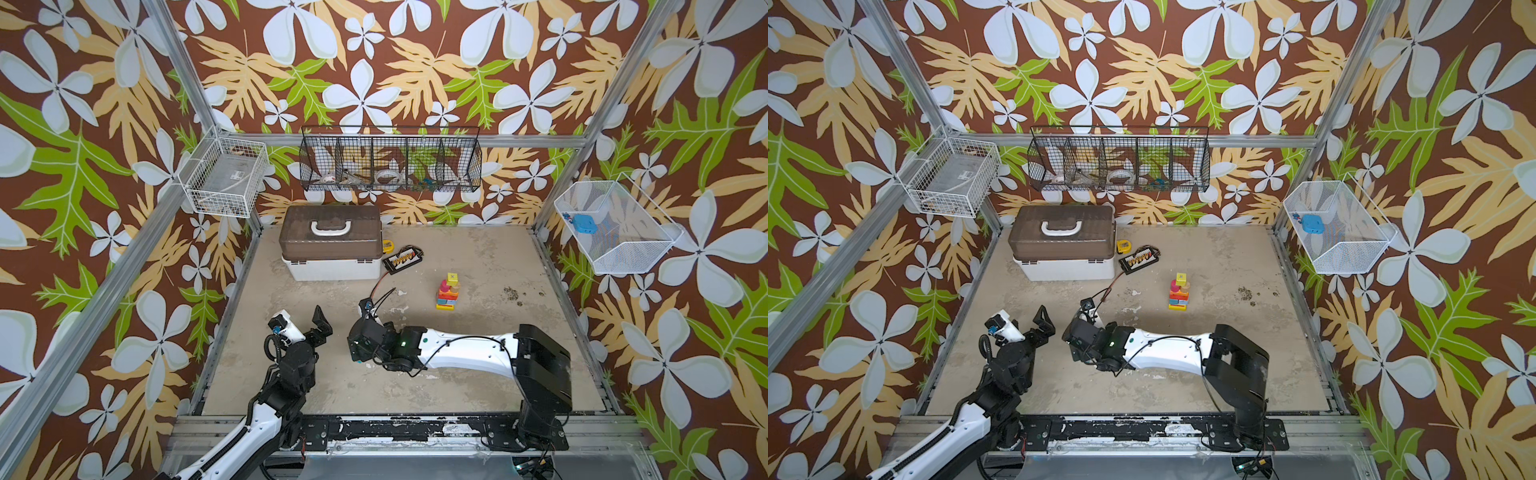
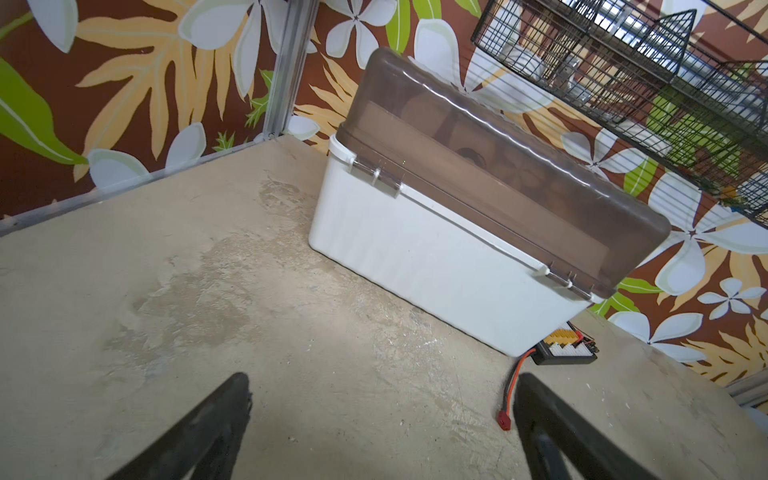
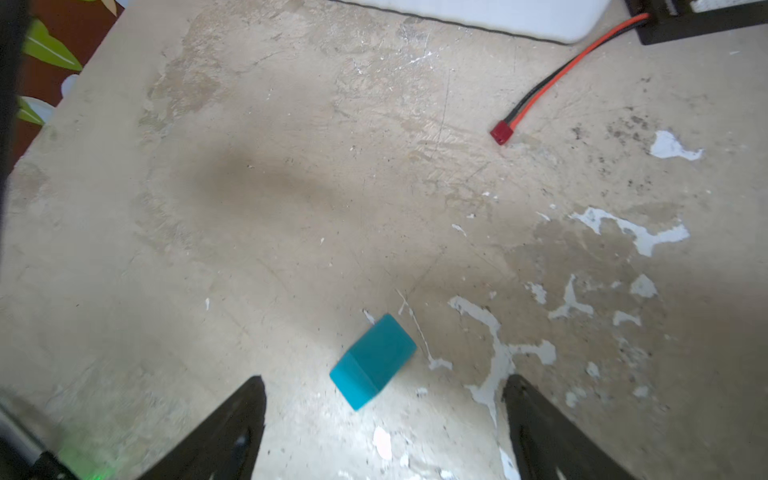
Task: Build the wood block tower
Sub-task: 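Move the right gripper from the tower over the teal wedge block, then grasp the teal wedge block with the right gripper and lift it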
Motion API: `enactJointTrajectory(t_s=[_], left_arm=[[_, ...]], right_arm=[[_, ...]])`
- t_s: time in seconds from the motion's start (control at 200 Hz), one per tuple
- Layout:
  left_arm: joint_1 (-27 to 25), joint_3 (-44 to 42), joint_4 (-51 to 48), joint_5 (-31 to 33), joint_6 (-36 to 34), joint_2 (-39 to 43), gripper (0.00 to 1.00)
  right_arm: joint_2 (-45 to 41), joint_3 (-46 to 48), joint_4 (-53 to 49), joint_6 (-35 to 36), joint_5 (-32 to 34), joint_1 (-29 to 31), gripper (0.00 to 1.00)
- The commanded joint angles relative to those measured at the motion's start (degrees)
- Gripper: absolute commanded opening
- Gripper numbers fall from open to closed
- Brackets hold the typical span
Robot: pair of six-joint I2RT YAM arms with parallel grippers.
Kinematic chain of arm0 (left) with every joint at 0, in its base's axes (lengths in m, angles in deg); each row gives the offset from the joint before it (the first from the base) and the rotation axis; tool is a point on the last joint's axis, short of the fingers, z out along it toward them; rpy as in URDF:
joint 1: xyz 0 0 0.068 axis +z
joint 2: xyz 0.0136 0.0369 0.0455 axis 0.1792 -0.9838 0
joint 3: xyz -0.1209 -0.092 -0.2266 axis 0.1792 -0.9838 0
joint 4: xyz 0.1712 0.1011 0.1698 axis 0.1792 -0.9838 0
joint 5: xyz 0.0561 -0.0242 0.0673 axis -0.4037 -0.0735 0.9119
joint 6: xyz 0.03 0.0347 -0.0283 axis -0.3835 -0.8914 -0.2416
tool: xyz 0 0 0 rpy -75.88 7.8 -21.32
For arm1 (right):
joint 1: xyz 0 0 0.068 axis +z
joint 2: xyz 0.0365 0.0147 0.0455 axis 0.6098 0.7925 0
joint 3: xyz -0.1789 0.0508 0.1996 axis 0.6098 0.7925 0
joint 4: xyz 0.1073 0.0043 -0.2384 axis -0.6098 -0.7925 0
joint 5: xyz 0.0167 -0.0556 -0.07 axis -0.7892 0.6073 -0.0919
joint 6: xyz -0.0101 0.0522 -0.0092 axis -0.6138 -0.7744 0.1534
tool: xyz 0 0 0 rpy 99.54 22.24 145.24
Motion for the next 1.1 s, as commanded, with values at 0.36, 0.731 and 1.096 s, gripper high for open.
enactJointTrajectory(t_s=[0.36, 0.731, 1.096], left_arm=[[0.13, -0.73, 0.41, 0.45, 0.52, 0.44, 1.00], [0.13, -0.81, 1.60, -1.52, -0.17, -0.70, 1.00], [0.13, -0.99, 2.05, -1.97, -0.29, -0.65, 1.00]], right_arm=[[10.96, -5.45, -5.59, -2.24, 3.11, 0.20, 0.88], [6.13, 1.90, -3.17, -2.98, 4.35, 0.30, 0.81], [7.68, 0.72, -0.83, 2.32, -1.15, 0.20, 0.70]])
